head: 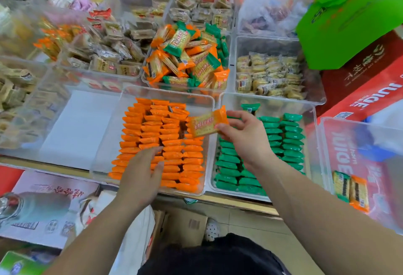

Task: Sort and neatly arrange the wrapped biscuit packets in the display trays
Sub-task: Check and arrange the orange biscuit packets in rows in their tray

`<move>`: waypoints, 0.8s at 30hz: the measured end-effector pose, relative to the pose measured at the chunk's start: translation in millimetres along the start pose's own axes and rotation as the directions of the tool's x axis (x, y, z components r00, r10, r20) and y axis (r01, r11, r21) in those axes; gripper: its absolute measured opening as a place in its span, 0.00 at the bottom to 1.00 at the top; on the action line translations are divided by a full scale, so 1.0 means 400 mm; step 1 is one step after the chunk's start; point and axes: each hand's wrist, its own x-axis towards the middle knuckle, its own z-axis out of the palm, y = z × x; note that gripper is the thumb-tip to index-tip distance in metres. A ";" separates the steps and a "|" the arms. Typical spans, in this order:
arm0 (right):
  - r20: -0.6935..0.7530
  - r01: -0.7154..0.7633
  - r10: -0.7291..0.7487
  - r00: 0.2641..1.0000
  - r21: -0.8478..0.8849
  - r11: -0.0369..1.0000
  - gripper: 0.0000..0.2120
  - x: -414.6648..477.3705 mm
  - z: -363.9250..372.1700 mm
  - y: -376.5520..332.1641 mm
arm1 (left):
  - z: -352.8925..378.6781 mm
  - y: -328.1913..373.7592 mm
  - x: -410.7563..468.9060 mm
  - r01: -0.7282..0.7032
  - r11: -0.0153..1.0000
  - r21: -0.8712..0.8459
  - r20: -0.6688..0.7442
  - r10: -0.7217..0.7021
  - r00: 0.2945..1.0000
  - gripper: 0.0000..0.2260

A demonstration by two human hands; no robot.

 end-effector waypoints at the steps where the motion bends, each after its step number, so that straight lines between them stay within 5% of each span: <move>1: -0.018 0.066 -0.069 0.997 -0.100 0.993 0.13 0.037 0.009 -0.002 | 0.005 -0.033 0.014 0.021 0.998 0.061 -0.012 -0.020 1.000 0.18; 5: 0.019 0.279 -0.310 0.951 -0.485 0.829 0.11 0.165 0.036 -0.011 | 0.014 -0.144 0.042 0.011 0.930 0.367 -0.008 -0.009 1.000 0.23; 9: 0.150 0.368 -0.369 0.917 -0.675 0.640 0.12 0.253 0.068 0.009 | 0.020 -0.164 0.046 -0.066 0.830 0.554 0.079 0.026 0.997 0.28; 20: 0.346 0.408 -0.325 0.880 -0.902 0.143 0.09 0.342 0.151 0.077 | 0.020 -0.167 0.054 -0.074 0.859 0.507 0.066 0.047 0.997 0.26; 24: 0.349 0.389 -0.344 0.872 -0.920 0.053 0.09 0.351 0.172 0.091 | 0.021 -0.168 0.056 -0.058 0.867 0.495 0.053 0.037 0.998 0.26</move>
